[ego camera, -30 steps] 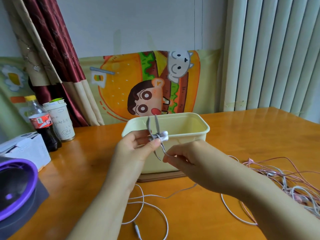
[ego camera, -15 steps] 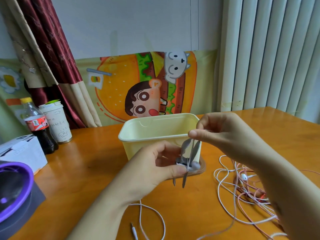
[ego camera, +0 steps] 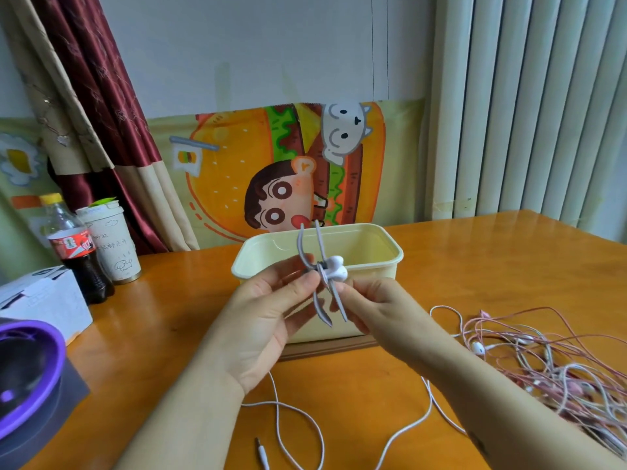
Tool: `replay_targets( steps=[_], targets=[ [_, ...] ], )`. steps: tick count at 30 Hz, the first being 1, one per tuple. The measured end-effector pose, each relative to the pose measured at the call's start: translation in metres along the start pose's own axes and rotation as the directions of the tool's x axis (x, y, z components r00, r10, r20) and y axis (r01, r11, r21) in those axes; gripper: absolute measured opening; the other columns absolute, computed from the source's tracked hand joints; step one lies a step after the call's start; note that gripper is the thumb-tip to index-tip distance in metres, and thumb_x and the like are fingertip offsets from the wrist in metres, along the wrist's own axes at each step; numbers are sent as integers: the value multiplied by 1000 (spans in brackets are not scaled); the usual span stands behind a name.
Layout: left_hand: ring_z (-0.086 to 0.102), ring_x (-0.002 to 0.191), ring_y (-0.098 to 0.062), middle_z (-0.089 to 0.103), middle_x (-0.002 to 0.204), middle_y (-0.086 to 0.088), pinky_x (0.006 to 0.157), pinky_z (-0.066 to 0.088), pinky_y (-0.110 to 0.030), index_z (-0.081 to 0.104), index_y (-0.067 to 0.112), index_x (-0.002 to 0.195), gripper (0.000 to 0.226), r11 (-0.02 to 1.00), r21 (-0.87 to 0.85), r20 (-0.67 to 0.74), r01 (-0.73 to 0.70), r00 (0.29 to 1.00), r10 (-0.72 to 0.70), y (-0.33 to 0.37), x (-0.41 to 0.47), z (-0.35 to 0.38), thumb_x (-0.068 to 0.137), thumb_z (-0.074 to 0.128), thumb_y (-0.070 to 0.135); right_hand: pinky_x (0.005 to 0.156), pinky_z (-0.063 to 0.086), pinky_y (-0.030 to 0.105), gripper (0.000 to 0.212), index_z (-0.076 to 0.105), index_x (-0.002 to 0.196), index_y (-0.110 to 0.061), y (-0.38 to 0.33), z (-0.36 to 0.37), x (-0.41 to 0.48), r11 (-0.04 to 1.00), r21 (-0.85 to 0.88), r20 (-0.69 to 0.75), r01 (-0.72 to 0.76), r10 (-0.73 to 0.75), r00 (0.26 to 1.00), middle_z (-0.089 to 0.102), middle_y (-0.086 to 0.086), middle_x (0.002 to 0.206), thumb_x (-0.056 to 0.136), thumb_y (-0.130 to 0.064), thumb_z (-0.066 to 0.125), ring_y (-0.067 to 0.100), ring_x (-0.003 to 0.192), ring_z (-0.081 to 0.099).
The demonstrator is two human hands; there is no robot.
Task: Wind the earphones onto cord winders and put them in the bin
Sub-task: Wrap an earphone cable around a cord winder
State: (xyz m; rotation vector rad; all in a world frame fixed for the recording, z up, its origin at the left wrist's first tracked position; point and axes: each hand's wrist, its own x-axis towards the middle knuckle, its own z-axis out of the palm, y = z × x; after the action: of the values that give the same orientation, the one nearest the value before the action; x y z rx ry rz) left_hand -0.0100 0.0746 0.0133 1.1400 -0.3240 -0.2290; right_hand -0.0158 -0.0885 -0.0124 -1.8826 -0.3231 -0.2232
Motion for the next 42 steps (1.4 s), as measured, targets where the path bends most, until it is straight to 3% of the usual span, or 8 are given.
replay_targets(
  steps=[5,9,12,20,26,34,39,42],
  targets=[
    [69,78,1,75,104,3,76,46,-26,80,22,93,25,998,9,-129,59,990,-57,1,2,-6,73,65,22,53,34,21,35,69,96,-10,-7,2,-3,987,-157,124,25,-5,992,46,-5,61,99,-32,42,8,55,37],
    [70,81,-1,76,104,1,79,48,-28,73,18,105,31,1000,-13,-216,24,976,-26,-1,4,-13,74,66,19,61,42,33,26,71,102,-19,-21,0,-8,941,-326,227,89,-14,974,61,11,75,98,-31,48,22,64,49],
    [67,98,-12,76,103,-1,78,46,-30,71,19,106,28,984,175,-246,18,969,26,-6,4,-17,78,68,17,69,49,34,27,72,101,-14,-32,-3,-13,896,-414,252,158,-54,966,69,7,87,97,-30,50,21,76,61],
    [70,99,-14,74,105,-3,72,46,-23,66,21,108,47,868,494,-6,47,999,-50,-8,-3,-4,63,75,31,58,45,16,9,70,81,-26,-53,-43,-14,822,-519,22,233,-260,965,60,-14,64,84,-33,65,-1,69,57],
    [68,105,-20,73,108,-3,84,54,-29,69,21,107,41,853,522,132,-25,990,-52,-8,-6,0,68,73,29,49,38,13,28,69,72,-24,-45,-57,-10,910,-342,-43,234,-263,964,62,-13,62,64,-51,65,0,55,49],
    [69,104,-23,74,109,-6,85,56,-28,75,28,105,35,898,436,272,-63,960,-64,-1,-8,2,72,79,21,55,28,25,54,68,64,-16,-19,-60,1,978,203,142,40,-70,987,43,-6,54,57,-70,73,12,54,32],
    [71,91,-14,74,104,-5,78,55,-22,76,23,106,39,940,333,336,-70,941,-49,2,-11,6,67,75,21,79,44,59,53,73,76,-10,-8,-32,1,963,259,188,-68,19,982,56,32,80,71,-62,69,31,81,48],
    [70,95,-14,74,102,-6,80,55,-22,78,22,99,34,967,235,242,-97,969,39,3,-8,4,66,78,11,56,43,38,34,71,64,-18,-8,-8,-2,951,292,183,-104,51,982,50,18,64,78,-49,67,21,63,39]
  ],
)
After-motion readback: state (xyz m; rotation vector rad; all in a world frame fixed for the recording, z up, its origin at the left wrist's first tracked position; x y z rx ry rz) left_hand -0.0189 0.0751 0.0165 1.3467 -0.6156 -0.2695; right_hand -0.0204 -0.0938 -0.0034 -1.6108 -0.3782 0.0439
